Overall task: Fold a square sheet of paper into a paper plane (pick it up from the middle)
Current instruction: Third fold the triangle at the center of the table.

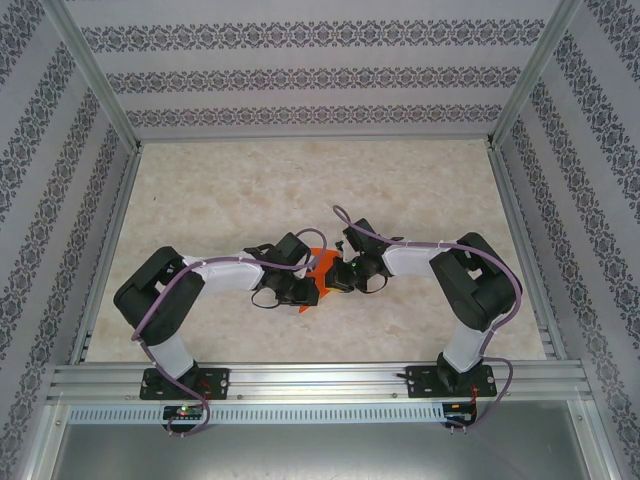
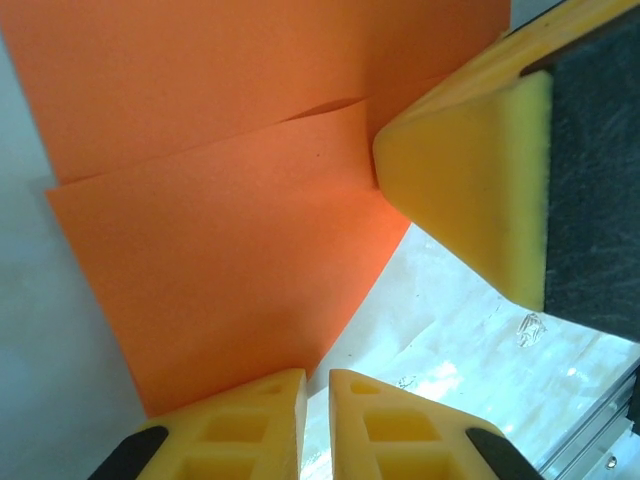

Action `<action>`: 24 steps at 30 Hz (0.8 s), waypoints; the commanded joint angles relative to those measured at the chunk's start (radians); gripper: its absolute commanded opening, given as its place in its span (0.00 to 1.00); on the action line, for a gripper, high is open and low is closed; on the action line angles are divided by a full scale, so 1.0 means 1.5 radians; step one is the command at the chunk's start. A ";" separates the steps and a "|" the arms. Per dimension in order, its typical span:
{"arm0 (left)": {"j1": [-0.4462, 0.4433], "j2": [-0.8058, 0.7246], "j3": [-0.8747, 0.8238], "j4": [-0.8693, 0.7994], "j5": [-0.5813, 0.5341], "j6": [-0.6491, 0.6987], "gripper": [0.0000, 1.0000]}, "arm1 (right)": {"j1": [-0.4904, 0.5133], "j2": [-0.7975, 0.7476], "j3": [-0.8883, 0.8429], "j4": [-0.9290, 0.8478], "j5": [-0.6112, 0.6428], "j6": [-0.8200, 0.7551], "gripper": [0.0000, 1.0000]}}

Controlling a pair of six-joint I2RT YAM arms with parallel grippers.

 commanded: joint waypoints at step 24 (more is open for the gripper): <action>0.052 -0.014 -0.144 0.057 0.104 -0.013 0.19 | 0.008 0.056 -0.010 -0.075 0.106 -0.022 0.07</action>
